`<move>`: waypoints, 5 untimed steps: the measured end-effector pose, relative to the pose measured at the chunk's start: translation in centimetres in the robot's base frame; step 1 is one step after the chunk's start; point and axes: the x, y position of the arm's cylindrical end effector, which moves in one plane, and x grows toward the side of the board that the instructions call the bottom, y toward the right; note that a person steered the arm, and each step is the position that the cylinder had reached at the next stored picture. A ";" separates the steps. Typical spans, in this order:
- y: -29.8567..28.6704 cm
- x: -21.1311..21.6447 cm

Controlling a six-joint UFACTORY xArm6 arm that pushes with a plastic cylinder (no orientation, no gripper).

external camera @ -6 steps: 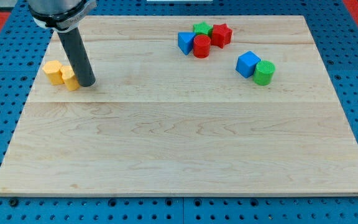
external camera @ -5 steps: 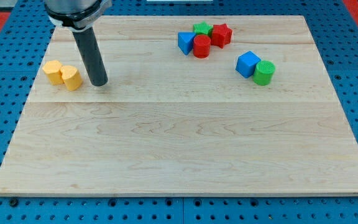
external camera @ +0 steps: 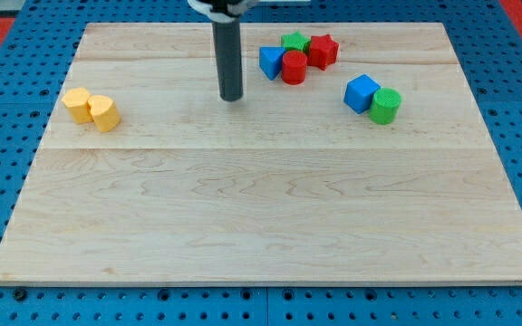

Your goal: Push green star below the red circle

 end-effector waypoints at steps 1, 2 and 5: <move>-0.8 -5.6; 2.1 -11.1; 11.7 -4.4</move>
